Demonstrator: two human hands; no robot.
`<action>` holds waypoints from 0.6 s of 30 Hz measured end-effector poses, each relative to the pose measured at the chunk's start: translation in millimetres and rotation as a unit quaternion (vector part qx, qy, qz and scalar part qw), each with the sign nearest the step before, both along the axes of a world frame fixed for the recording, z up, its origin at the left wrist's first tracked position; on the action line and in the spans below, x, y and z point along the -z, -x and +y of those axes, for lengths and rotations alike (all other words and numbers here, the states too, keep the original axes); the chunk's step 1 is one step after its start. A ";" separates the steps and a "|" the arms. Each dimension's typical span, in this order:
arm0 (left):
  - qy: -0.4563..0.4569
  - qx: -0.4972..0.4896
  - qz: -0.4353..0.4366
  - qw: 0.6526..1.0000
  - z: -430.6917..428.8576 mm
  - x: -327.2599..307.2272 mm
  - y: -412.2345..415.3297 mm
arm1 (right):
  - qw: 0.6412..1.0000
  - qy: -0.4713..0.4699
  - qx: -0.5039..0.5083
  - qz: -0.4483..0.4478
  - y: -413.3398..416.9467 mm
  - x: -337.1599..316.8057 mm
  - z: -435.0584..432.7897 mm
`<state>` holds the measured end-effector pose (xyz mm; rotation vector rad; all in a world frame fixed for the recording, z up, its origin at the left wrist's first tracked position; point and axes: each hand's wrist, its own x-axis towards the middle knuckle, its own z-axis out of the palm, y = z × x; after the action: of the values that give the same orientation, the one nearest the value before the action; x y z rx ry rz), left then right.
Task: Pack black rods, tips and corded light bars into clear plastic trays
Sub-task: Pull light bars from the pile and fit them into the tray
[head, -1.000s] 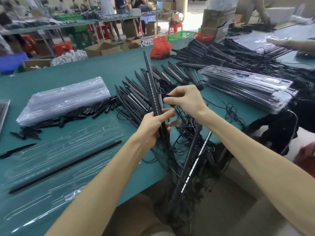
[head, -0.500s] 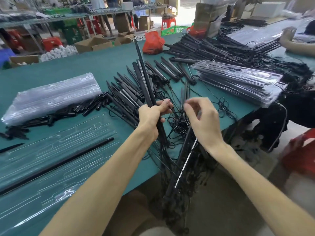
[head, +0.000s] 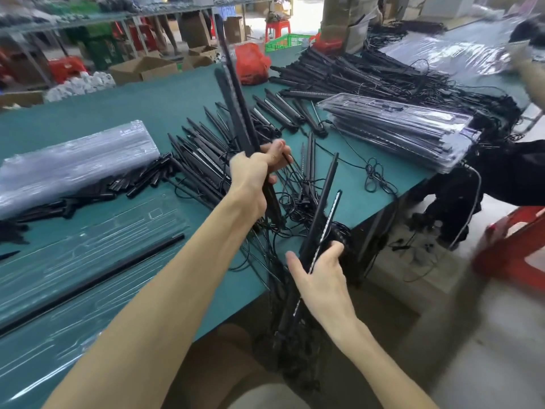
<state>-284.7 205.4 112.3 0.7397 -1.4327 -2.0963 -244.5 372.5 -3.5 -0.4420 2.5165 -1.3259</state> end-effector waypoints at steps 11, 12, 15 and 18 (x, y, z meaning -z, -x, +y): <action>-0.122 -0.062 0.144 0.980 -47.1 -43.4 -15.4 | 0.996 0.075 0.035 0.020 29.2 -6.6 15.7; -0.125 -0.074 0.164 0.976 -56.4 -49.6 -20.2 | 0.996 0.078 0.036 0.032 31.7 -8.1 17.1; -0.123 -0.105 0.206 0.965 -85.2 -68.1 -41.5 | 0.992 0.087 0.028 0.087 44.2 -20.5 12.3; -0.099 -0.123 0.207 0.966 -111.0 -77.7 -66.7 | 0.986 0.092 0.014 0.140 68.6 -46.3 -7.5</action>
<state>-218.0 94.4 190.0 0.4822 -0.8711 -2.0606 -313.1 365.1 42.8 -0.6781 2.6381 -1.6168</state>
